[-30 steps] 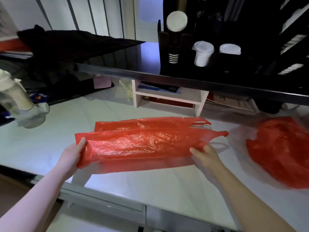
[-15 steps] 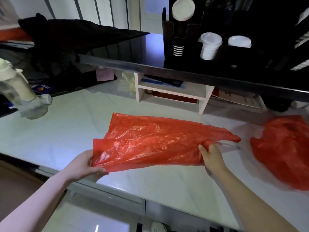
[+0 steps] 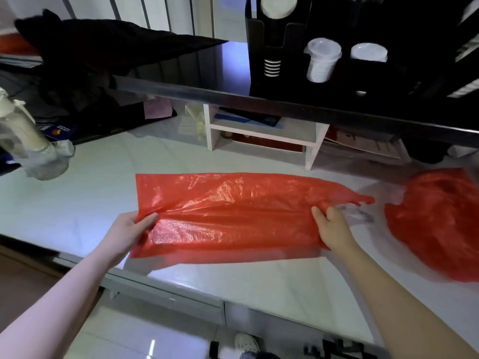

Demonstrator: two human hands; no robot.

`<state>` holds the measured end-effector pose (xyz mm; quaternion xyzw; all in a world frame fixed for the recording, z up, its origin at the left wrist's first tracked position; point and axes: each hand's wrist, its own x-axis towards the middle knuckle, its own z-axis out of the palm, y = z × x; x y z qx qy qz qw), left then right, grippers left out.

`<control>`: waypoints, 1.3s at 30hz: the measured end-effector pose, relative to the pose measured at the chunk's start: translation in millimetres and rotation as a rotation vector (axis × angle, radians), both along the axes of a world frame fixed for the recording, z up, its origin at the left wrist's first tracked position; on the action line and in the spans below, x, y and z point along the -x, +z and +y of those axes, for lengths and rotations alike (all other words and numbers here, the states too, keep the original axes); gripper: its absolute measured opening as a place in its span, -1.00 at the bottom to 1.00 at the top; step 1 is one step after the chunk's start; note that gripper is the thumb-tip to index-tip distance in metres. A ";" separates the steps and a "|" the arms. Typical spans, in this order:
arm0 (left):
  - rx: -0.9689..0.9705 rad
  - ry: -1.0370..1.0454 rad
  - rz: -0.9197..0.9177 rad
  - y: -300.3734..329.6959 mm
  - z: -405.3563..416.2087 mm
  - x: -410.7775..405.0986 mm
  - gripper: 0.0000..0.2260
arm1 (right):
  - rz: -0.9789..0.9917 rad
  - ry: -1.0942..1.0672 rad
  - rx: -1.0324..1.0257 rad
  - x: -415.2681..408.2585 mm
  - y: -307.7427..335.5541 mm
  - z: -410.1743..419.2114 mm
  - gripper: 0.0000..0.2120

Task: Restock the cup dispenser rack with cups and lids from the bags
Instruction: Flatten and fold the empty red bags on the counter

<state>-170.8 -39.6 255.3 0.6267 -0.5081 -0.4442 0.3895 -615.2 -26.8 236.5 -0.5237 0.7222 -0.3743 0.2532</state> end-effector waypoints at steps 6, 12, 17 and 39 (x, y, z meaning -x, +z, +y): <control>-0.024 0.099 -0.315 -26.9 6.7 20.1 -0.71 | 0.069 -0.190 -0.147 -3.3 -6.7 4.8 -0.51; 0.031 0.142 -0.474 -29.4 12.5 25.3 -0.34 | 0.126 -0.185 -0.091 -0.8 -9.2 11.6 -0.66; 0.285 0.116 -0.720 -18.8 13.3 39.7 -0.35 | 0.008 -0.287 0.087 -6.0 -0.6 19.3 -0.63; 0.173 -0.331 -1.141 -28.1 -35.4 130.6 -0.24 | 0.758 0.469 -0.014 -106.5 2.2 -43.2 -0.31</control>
